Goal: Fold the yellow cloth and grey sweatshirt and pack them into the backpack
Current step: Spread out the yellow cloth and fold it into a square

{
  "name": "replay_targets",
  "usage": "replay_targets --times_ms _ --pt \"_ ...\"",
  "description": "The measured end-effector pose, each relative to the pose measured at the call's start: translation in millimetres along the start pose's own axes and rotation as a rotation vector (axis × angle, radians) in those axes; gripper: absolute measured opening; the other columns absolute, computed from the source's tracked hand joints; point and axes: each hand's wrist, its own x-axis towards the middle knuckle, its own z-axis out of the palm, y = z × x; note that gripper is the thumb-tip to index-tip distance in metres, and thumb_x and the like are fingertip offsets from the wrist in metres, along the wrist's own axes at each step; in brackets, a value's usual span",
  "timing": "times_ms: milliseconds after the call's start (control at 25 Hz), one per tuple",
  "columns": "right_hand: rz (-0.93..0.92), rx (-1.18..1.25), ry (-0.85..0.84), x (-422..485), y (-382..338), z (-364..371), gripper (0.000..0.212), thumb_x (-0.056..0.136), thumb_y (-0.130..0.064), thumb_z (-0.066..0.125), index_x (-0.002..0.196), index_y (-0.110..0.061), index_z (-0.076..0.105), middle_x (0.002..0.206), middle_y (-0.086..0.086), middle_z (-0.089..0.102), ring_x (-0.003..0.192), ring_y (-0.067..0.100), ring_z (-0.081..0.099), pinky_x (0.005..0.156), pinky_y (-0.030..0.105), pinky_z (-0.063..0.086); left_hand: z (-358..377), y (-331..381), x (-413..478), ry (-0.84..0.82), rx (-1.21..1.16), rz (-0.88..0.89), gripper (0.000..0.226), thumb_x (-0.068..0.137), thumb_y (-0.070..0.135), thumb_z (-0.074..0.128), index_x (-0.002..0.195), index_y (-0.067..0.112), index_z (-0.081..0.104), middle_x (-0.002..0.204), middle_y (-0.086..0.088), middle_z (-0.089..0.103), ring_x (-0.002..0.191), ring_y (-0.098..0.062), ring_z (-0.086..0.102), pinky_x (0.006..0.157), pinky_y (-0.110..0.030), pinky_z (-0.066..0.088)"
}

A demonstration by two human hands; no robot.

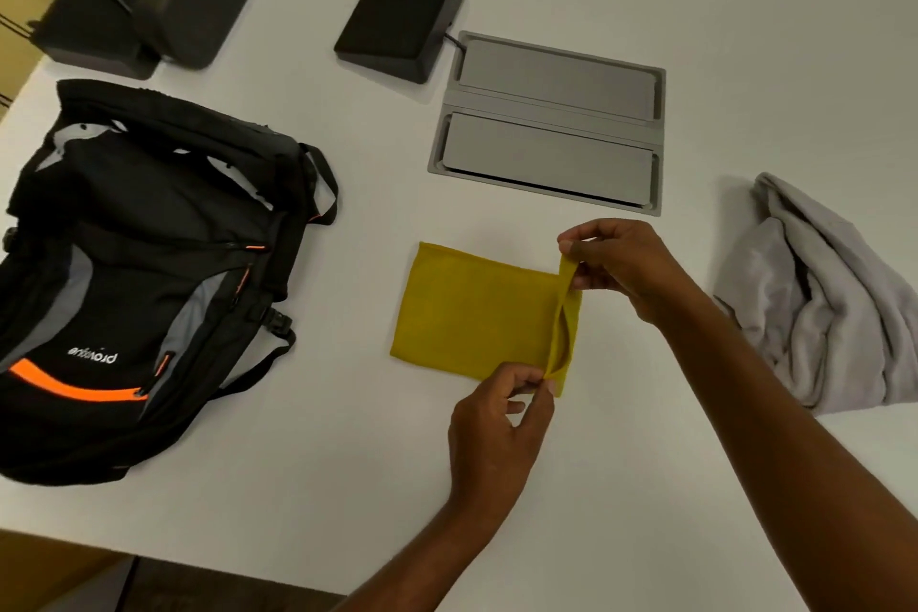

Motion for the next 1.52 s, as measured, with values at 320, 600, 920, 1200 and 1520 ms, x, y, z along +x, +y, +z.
replay_targets --times_ms 320,600,920,1200,1520 --pt "-0.058 -0.013 0.005 26.3 -22.2 103.4 0.014 0.091 -0.012 0.082 0.101 -0.003 0.079 0.089 0.016 0.079 0.064 0.02 0.072 0.067 0.03 0.064 -67.1 -17.0 19.1 0.166 -0.179 -0.114 0.006 0.097 0.023 0.08 0.103 0.024 0.079 0.092 0.017 0.078 0.092 -0.009 0.076 0.08 -0.016 0.059" --pt "-0.057 -0.121 0.095 56.9 -14.9 184.3 0.019 0.087 -0.016 0.087 0.095 -0.002 0.077 0.081 0.013 0.079 0.06 0.019 0.072 0.07 0.039 0.068 -106.8 -70.9 49.0 0.207 -0.25 -0.352 0.008 0.101 0.026 0.074 0.107 0.021 0.074 0.093 0.001 0.082 0.089 -0.022 0.08 0.081 -0.042 0.066" --pt "-0.213 -0.329 0.115 55.5 15.2 206.6 0.035 0.093 -0.034 0.079 0.124 -0.018 0.07 0.096 -0.002 0.074 0.085 0.021 0.074 0.082 0.047 0.064 -122.5 -85.1 62.3 0.145 -0.284 -0.597 0.012 0.098 0.003 0.062 0.104 0.009 0.072 0.086 -0.008 0.082 0.083 -0.032 0.08 0.074 -0.038 0.068" --pt "-0.635 -0.851 -0.021 -38.2 101.8 161.2 0.04 0.088 -0.031 0.081 0.126 -0.025 0.069 0.113 -0.004 0.064 0.094 0.016 0.065 0.069 0.035 0.056 -115.9 -81.1 66.3 0.266 -0.236 -0.561 0.008 0.099 0.01 0.072 0.104 0.015 0.069 0.077 -0.008 0.08 0.067 -0.028 0.078 0.064 -0.035 0.066" --pt "-0.898 -1.14 0.11 -54.9 157.2 107.4 0.028 0.094 -0.008 0.078 0.121 -0.011 0.074 0.111 0.009 0.067 0.085 0.031 0.063 0.064 0.038 0.048 -115.1 -80.3 69.5 0.261 -0.162 -0.575 0.005 0.099 0.011 0.074 0.103 0.013 0.072 0.076 -0.009 0.08 0.066 -0.028 0.078 0.062 -0.036 0.066"
